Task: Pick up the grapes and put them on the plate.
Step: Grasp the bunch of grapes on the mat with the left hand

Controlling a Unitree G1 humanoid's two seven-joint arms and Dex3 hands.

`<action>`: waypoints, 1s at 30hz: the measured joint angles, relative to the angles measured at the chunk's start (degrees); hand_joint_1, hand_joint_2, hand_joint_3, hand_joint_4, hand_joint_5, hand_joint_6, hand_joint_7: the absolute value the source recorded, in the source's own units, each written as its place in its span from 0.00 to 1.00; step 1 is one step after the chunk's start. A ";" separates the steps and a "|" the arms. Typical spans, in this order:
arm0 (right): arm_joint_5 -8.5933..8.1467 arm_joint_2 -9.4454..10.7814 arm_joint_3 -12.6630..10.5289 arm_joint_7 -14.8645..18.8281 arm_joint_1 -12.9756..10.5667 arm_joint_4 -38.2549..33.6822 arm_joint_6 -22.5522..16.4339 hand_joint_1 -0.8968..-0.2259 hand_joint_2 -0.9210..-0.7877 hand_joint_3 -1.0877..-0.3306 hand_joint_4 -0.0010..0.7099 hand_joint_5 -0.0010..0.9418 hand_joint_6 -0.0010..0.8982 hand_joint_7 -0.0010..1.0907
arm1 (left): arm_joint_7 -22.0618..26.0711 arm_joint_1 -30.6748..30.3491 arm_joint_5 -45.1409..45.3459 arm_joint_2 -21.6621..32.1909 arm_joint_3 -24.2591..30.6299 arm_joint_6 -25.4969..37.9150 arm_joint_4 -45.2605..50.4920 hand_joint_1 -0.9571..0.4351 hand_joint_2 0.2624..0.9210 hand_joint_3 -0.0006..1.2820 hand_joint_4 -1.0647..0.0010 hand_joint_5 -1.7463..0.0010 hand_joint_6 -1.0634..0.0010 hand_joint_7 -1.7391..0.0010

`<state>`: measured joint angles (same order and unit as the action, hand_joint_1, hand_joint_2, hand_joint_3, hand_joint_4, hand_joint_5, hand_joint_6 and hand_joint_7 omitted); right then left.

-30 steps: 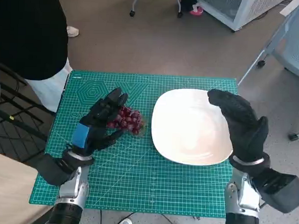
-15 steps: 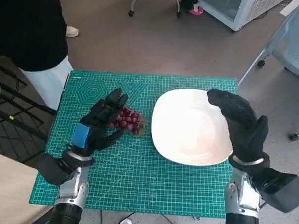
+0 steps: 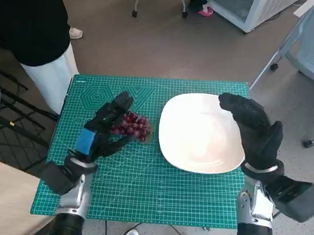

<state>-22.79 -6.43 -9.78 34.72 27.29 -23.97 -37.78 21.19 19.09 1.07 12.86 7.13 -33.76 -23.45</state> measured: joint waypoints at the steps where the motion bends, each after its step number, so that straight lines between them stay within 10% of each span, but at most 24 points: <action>1: 0.00 -0.01 -0.01 0.00 0.08 0.02 -0.02 0.61 0.00 0.60 0.29 0.00 0.00 0.41 | -0.39 -0.04 2.48 1.00 -0.09 1.47 1.25 0.24 0.82 0.00 0.98 1.00 0.96 1.00; 16: 0.04 -0.15 -0.23 0.01 0.91 -0.47 -0.11 0.61 0.00 0.60 0.30 0.00 0.00 0.42 | 1.49 1.08 38.51 9.08 -9.40 33.70 20.40 0.31 0.67 0.00 1.00 1.00 0.96 0.99; 30: 0.07 -0.18 -0.24 0.00 0.90 -0.75 -0.11 0.61 0.00 0.60 0.30 0.00 0.00 0.42 | 4.59 7.32 41.69 9.45 -18.26 44.60 18.24 0.36 0.65 0.00 1.00 1.00 0.95 0.99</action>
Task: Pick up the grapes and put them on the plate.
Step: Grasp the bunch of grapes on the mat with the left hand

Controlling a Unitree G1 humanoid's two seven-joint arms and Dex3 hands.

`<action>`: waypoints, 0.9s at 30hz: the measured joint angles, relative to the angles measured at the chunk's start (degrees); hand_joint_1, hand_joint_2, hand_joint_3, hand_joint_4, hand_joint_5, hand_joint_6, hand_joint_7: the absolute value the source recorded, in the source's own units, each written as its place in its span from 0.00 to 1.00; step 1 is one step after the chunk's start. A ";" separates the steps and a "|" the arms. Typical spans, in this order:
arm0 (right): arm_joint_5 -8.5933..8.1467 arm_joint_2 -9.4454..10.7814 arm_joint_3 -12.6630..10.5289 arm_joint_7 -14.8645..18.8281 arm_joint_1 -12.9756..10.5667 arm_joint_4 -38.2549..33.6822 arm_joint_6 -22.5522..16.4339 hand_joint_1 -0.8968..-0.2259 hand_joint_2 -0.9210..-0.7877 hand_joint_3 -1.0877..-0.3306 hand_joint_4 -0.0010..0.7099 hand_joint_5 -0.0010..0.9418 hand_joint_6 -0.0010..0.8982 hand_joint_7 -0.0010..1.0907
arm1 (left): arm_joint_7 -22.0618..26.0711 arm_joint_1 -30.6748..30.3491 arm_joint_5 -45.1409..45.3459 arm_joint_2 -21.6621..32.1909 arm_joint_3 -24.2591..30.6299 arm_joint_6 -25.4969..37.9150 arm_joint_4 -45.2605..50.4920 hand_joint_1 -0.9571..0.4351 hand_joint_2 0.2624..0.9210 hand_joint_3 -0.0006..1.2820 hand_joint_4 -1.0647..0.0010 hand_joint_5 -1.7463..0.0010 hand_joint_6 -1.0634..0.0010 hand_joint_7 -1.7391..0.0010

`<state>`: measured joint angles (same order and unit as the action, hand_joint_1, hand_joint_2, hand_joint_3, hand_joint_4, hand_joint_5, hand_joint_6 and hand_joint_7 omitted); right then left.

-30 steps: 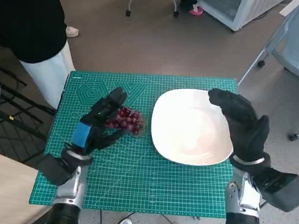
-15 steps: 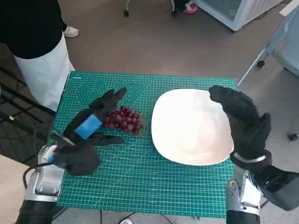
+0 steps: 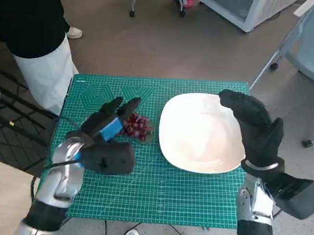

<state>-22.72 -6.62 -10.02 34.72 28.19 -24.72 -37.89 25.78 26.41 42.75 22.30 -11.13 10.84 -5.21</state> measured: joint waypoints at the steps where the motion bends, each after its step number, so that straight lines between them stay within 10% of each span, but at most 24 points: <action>1: 0.00 -0.01 0.00 0.00 0.00 0.00 0.00 0.61 0.00 0.60 0.30 0.00 0.00 0.42 | 0.23 0.60 0.01 0.00 -0.49 0.55 -0.65 0.36 0.65 0.00 1.00 1.00 0.95 0.99; 27: -0.03 -0.18 -0.03 0.16 -0.05 0.44 0.36 0.60 0.00 0.60 0.30 0.00 0.00 0.42 | -0.53 16.89 0.03 -2.09 -10.86 7.10 -25.36 0.36 0.66 0.00 1.00 1.00 0.95 1.00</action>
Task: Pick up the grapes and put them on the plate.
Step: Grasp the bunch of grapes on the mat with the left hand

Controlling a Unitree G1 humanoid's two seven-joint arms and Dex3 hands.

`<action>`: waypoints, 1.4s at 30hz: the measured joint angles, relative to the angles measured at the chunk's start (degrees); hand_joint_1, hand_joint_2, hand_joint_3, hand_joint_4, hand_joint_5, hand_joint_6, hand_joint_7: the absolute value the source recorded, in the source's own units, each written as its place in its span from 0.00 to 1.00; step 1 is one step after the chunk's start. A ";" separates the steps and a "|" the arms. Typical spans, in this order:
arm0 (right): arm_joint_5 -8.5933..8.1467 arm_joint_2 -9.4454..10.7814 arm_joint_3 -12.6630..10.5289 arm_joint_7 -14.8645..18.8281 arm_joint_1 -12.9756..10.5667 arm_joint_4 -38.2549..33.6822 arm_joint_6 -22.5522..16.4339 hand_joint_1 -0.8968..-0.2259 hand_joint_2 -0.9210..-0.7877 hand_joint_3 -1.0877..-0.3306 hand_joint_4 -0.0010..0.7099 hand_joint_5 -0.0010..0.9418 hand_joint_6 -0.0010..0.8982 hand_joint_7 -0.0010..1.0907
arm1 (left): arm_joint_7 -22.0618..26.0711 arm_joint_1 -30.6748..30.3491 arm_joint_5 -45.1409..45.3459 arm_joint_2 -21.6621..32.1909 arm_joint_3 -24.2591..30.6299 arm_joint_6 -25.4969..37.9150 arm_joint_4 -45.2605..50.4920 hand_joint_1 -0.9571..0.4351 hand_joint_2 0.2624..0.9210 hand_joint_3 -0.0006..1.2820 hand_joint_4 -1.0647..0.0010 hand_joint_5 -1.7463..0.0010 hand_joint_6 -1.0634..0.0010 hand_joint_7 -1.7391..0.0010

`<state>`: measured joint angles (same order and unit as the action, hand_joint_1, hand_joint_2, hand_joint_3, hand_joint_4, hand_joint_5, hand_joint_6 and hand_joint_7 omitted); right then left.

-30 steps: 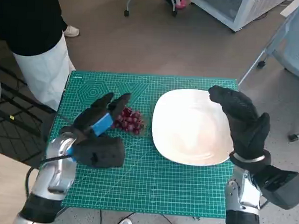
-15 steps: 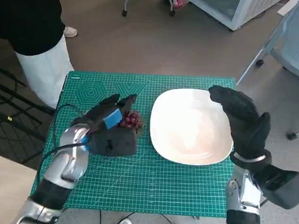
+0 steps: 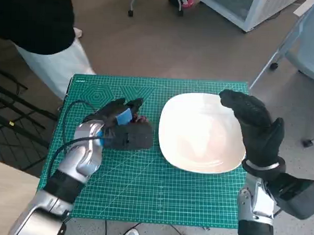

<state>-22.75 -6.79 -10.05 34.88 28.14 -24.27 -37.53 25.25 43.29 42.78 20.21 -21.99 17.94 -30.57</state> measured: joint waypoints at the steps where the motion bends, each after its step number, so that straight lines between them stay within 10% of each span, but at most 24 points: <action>1: 0.00 0.00 0.00 0.00 -0.01 0.06 0.03 0.60 0.00 0.60 0.29 0.00 0.00 0.42 | -0.16 0.56 -0.04 -0.19 -0.27 -0.02 -1.13 0.36 0.67 0.00 1.00 1.00 0.95 1.00; 42: 0.18 -0.12 -0.89 0.30 -0.13 -0.62 -0.38 0.59 0.00 0.61 0.30 0.00 0.00 0.42 | -7.16 12.77 -3.38 -6.60 -5.19 -7.03 -33.68 0.44 0.67 0.00 1.00 1.00 0.92 0.99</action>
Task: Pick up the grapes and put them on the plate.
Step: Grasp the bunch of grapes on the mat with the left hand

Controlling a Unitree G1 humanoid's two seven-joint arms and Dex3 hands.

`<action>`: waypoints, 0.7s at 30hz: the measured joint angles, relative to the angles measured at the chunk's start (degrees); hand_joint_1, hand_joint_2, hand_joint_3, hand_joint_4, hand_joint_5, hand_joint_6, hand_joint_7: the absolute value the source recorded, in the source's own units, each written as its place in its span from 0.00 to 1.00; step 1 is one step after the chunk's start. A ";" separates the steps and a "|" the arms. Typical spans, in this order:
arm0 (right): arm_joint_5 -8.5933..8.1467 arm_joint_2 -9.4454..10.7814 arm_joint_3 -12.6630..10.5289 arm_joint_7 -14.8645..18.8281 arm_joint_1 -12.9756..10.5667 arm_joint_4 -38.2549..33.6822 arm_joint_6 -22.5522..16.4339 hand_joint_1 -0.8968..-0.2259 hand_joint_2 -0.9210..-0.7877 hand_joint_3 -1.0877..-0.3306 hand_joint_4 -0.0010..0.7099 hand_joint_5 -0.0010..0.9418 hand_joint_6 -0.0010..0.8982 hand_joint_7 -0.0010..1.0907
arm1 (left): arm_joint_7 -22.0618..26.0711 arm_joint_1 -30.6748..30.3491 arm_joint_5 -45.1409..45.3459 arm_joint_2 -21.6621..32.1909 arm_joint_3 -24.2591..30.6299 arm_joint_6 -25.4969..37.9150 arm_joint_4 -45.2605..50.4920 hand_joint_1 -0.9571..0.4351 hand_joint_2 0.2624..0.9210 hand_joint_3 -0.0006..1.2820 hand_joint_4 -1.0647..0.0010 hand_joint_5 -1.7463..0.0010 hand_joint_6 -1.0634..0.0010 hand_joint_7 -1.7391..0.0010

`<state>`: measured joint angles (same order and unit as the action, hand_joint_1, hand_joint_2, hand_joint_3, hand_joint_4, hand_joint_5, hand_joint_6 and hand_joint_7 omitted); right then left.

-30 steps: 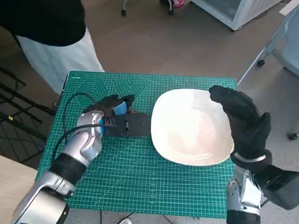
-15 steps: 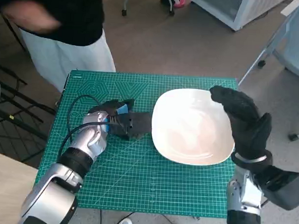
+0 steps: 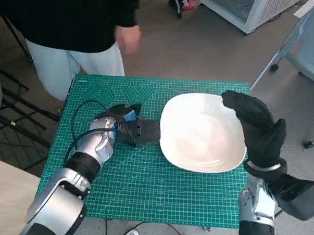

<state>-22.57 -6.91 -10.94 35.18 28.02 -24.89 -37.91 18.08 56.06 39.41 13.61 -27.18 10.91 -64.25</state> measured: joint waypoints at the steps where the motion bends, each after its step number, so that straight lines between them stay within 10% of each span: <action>1: -0.01 0.00 -0.01 0.02 0.00 0.00 0.00 0.59 0.00 0.61 0.30 0.00 0.00 0.42 | -0.11 0.23 0.00 -0.10 -0.09 -0.14 -0.43 0.44 0.67 0.00 1.00 1.00 0.92 0.99; 12: -0.03 0.01 -0.07 0.05 0.00 0.00 0.01 0.59 0.00 0.61 0.30 0.00 0.00 0.42 | -1.76 1.11 -1.00 -0.38 -0.32 -1.23 -2.77 0.53 0.67 0.00 0.99 1.00 0.83 0.98; 14: -0.05 0.01 -0.08 0.06 0.00 0.00 0.01 0.58 0.00 0.61 0.30 0.00 0.00 0.42 | -2.33 1.12 -1.22 -0.38 -0.33 -1.46 -2.92 0.57 0.69 0.00 0.87 0.98 0.77 0.98; 18: -0.21 0.01 -0.16 0.11 0.00 -0.04 0.01 0.57 0.00 0.62 0.31 0.01 0.01 0.42 | -4.60 1.10 -1.32 -0.35 -0.59 -2.24 -3.17 0.82 0.87 0.03 0.47 0.58 0.60 0.98; 21: -0.26 0.01 -0.16 0.14 0.00 -0.06 0.01 0.57 0.00 0.62 0.31 0.01 0.01 0.43 | -7.57 1.08 -0.75 -0.33 -1.53 -2.80 -3.27 0.91 0.90 0.15 0.46 0.34 0.49 0.97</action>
<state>-22.83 -6.90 -11.10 35.32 28.02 -24.95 -37.90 10.52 57.14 38.65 13.29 -28.71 8.11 -67.52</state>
